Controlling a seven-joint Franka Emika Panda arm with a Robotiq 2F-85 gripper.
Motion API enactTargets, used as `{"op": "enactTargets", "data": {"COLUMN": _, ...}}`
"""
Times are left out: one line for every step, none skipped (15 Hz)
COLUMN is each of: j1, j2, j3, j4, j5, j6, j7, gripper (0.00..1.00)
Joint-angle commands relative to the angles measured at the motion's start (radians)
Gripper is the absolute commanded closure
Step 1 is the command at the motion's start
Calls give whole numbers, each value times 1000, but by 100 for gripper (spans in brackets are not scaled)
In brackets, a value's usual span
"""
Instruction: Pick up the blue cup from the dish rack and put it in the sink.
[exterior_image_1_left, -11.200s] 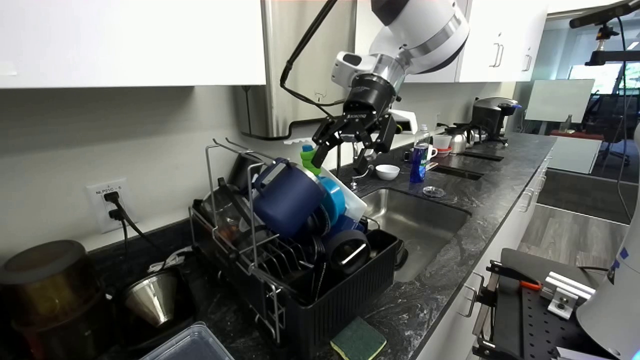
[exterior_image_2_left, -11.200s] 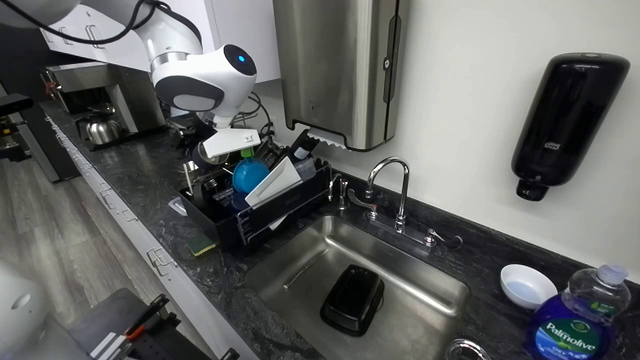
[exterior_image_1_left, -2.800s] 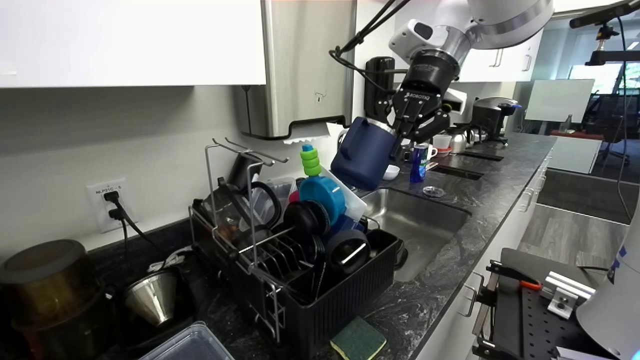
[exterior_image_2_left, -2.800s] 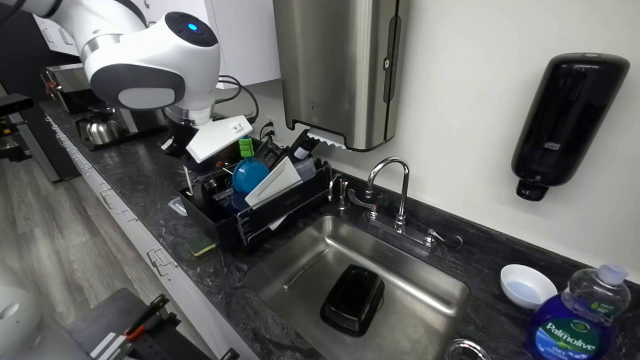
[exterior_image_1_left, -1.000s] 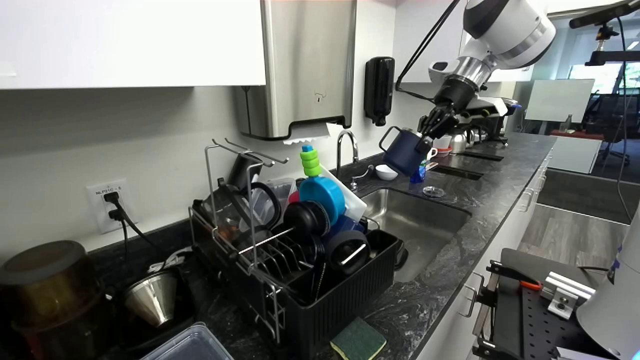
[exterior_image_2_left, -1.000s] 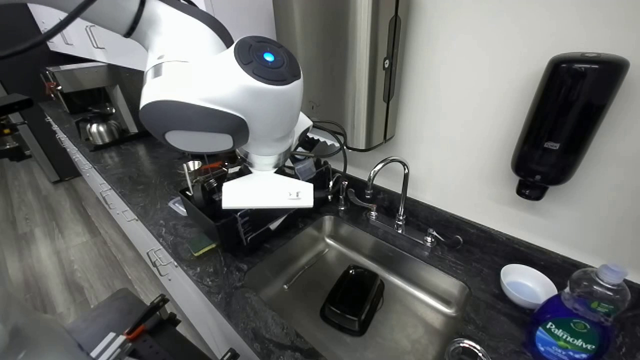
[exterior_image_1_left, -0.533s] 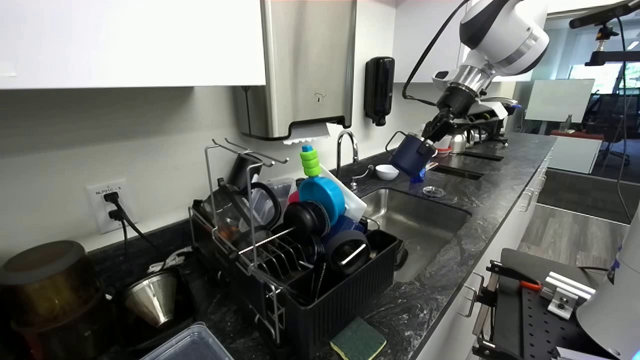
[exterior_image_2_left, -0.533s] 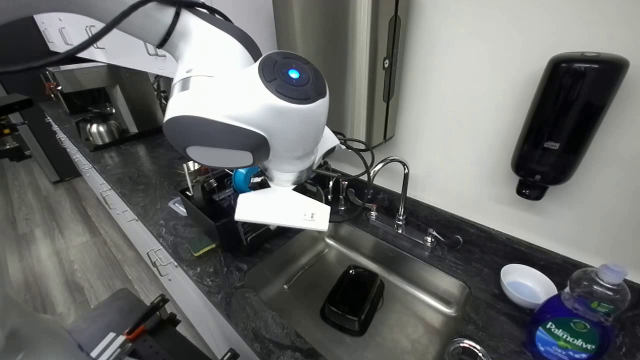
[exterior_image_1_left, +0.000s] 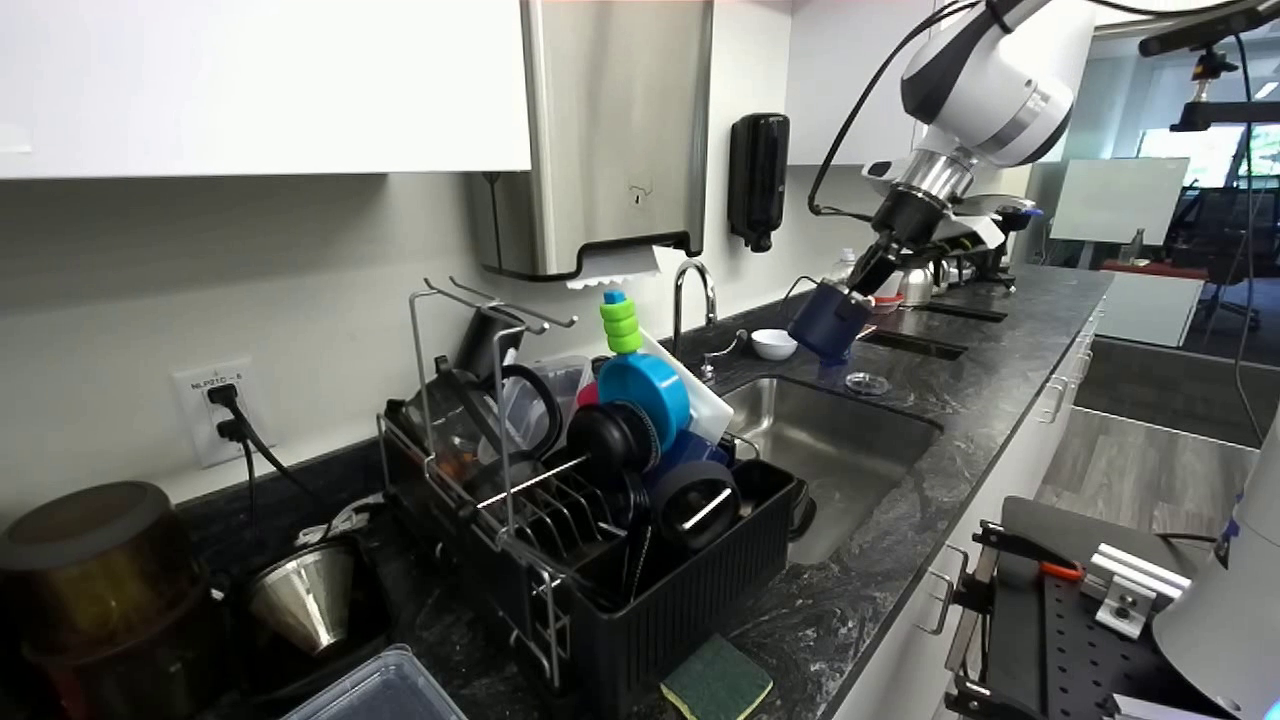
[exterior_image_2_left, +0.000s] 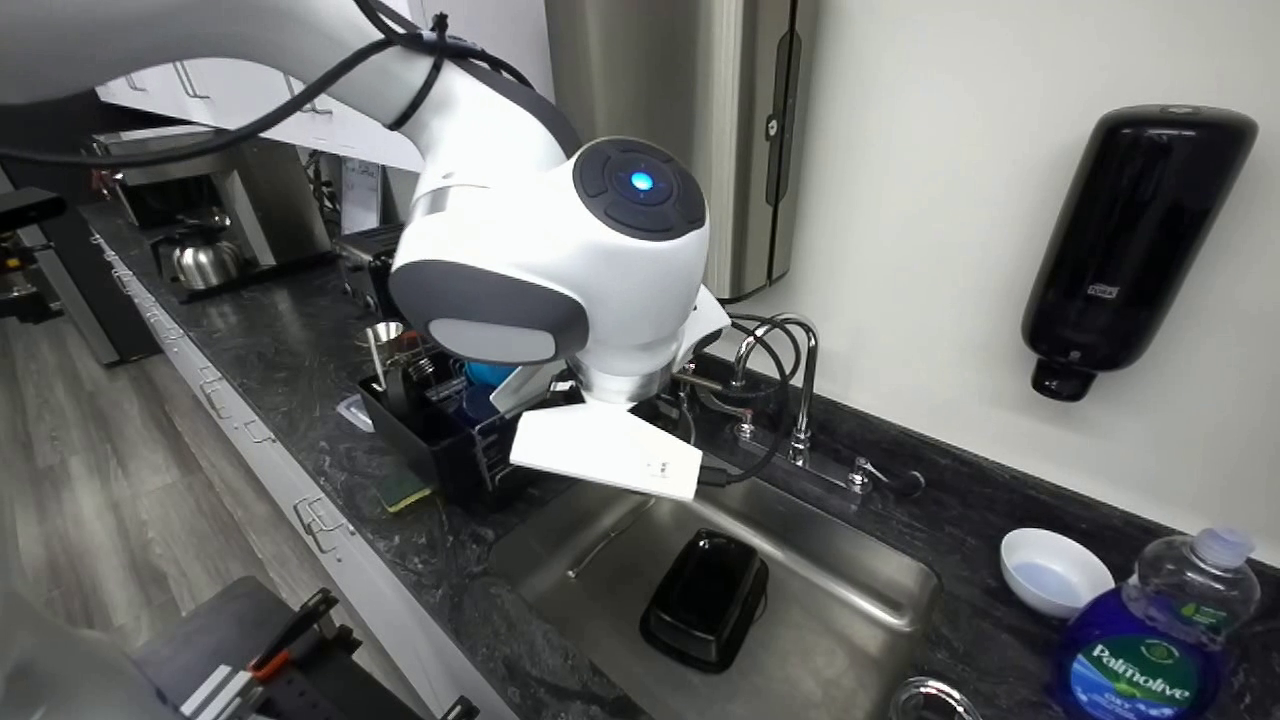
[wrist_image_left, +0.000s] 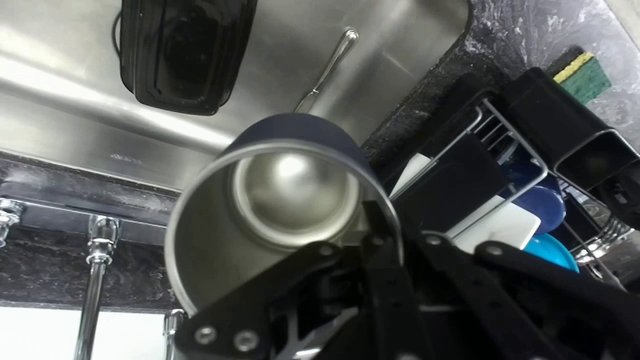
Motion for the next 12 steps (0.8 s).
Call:
{"op": "enactTargets", "data": {"j1": -19, "j2": 65, "j3": 11, "j4": 41, "j5": 6, "j6": 30, "j7": 14, "gripper": 98}}
{"op": "enactTargets", "data": {"j1": -22, "j2": 82, "j3": 11, "j4": 49, "j5": 8, "j6": 40, "j7": 13, "gripper": 98}}
{"op": "enactTargets", "data": {"j1": -25, "j2": 95, "j3": 12, "j4": 57, "j5": 11, "j6": 44, "j7": 12, "gripper": 98}}
{"op": "enactTargets", "data": {"j1": -30, "j2": 109, "j3": 13, "j4": 63, "j5": 12, "j6": 51, "j7": 13, "gripper": 98}}
{"op": "enactTargets", "data": {"j1": -33, "j2": 122, "j3": 14, "j4": 71, "j5": 15, "j6": 55, "j7": 11, "gripper": 98}}
{"op": "enactTargets", "data": {"j1": -38, "j2": 133, "j3": 17, "j4": 77, "j5": 14, "j6": 64, "j7": 12, "gripper": 98}}
{"op": "enactTargets", "data": {"j1": -41, "j2": 140, "j3": 18, "j4": 81, "j5": 21, "j6": 69, "j7": 8, "gripper": 98}}
{"op": "enactTargets", "data": {"j1": -44, "j2": 119, "j3": 23, "j4": 62, "j5": 6, "j6": 50, "j7": 2, "gripper": 93}}
{"op": "enactTargets", "data": {"j1": -47, "j2": 127, "j3": 24, "j4": 68, "j5": 7, "j6": 52, "j7": 2, "gripper": 93}}
{"op": "enactTargets", "data": {"j1": -48, "j2": 131, "j3": 24, "j4": 71, "j5": 7, "j6": 52, "j7": 2, "gripper": 93}}
{"op": "enactTargets", "data": {"j1": -48, "j2": 132, "j3": 24, "j4": 72, "j5": 7, "j6": 52, "j7": 2, "gripper": 93}}
{"op": "enactTargets", "data": {"j1": -48, "j2": 132, "j3": 24, "j4": 73, "j5": 7, "j6": 52, "j7": 2, "gripper": 93}}
